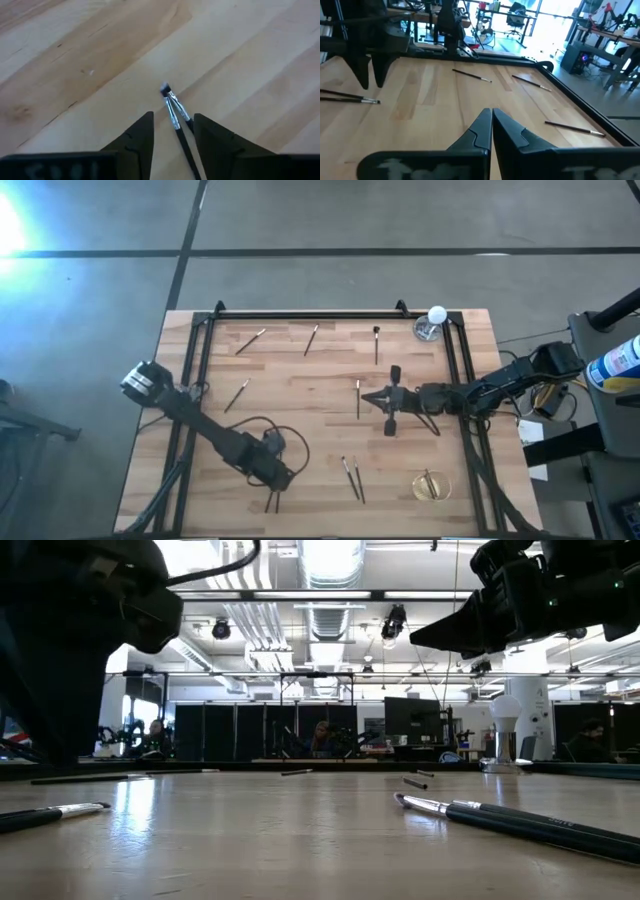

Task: Pick & Place Makeup Brushes
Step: Put the eyeshadow brush into the makeup brush holder

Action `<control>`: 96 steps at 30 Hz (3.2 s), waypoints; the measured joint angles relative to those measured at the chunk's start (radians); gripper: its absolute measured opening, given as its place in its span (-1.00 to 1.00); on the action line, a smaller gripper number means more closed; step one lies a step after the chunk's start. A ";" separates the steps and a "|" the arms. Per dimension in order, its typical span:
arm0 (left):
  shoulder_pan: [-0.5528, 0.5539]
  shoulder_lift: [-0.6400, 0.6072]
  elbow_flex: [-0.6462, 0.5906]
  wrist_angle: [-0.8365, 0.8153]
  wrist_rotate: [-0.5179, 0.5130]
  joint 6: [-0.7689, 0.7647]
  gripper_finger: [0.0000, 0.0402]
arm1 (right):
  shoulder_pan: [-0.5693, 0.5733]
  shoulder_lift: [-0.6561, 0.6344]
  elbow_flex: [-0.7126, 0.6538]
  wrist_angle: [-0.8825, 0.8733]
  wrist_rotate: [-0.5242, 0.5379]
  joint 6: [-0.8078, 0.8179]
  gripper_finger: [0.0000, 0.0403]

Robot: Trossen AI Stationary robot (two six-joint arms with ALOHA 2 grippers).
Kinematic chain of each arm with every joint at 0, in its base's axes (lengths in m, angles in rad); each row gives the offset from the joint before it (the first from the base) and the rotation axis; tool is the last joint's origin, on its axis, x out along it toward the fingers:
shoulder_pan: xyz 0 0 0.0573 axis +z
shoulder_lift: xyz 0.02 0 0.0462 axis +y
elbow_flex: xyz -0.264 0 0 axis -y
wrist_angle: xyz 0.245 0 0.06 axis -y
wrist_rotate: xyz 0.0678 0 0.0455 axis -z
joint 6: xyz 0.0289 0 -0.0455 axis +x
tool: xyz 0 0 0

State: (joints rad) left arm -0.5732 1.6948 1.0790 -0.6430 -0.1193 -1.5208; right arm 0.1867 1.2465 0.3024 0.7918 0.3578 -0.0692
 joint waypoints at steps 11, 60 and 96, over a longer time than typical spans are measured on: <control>0.000 0.139 0.119 -0.122 0.061 -0.046 -0.35 | 0.000 -0.003 -0.008 0.008 0.000 -0.003 -0.96; 0.017 0.120 -0.002 -0.117 -0.045 -0.163 -0.98 | 0.000 -0.002 -0.009 0.010 0.000 -0.002 -0.96; 0.399 -0.251 -0.451 0.837 -0.279 0.651 -1.00 | -0.007 -0.001 -0.009 0.005 0.003 0.101 -0.96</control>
State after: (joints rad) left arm -0.1738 1.4437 0.6277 0.1942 -0.3981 -0.8702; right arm 0.1795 1.2453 0.2935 0.7967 0.3611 0.0317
